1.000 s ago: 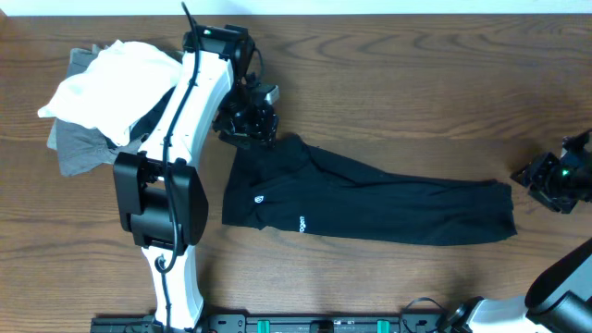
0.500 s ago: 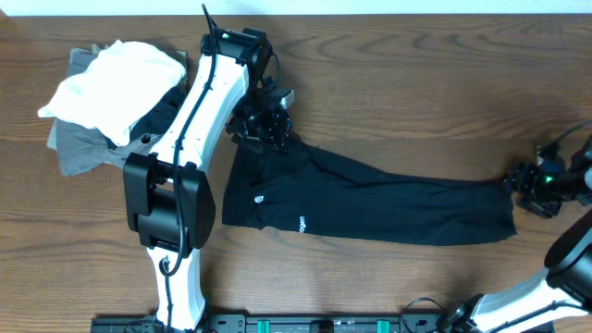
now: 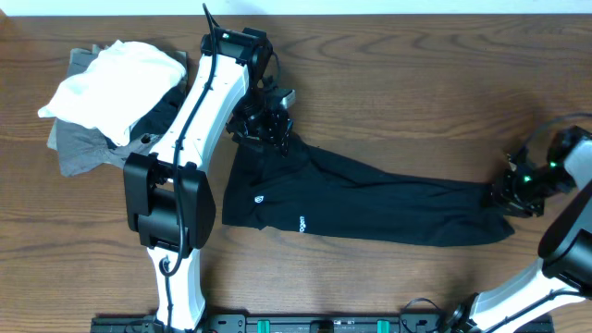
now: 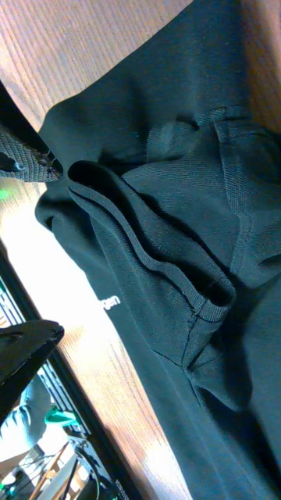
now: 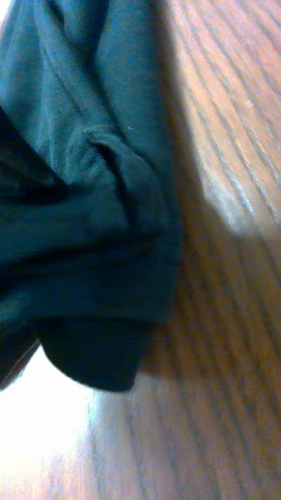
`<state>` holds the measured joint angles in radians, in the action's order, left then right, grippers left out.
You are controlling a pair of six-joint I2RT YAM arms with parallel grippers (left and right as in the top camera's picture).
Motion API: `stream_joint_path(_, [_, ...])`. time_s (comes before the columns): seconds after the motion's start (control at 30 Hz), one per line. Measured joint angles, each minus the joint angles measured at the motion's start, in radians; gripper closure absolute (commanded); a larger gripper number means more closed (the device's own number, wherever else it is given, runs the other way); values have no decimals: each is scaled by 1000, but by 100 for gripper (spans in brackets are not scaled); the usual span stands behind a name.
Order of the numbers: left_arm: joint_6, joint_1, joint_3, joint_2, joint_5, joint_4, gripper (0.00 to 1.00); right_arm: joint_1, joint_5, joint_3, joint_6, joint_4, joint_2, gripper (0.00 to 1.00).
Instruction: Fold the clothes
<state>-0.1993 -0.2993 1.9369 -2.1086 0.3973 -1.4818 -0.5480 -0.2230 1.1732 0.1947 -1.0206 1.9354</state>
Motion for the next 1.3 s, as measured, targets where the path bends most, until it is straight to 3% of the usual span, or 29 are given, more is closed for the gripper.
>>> stream_joint_path(0.17, [-12, 2, 0, 0, -1, 2, 41, 36, 38, 24, -14, -5, 14, 99])
stream_joint_path(0.63, [-15, 98, 0, 0, -16, -39, 44, 11, 75, 451, -80, -191, 53, 99])
stream_joint_path(0.83, [-14, 144, 8, 2, -16, -62, 44, 49, 44, 488, -85, -289, 26, 99])
stream_joint_path(1.07, [-10, 195, 50, 66, -19, -52, 40, 266, 24, 490, -87, -362, -38, 99])
stream_joint_path(1.3, [-8, 204, 68, 183, -23, -35, 38, 528, 13, 451, -142, -300, -42, 98])
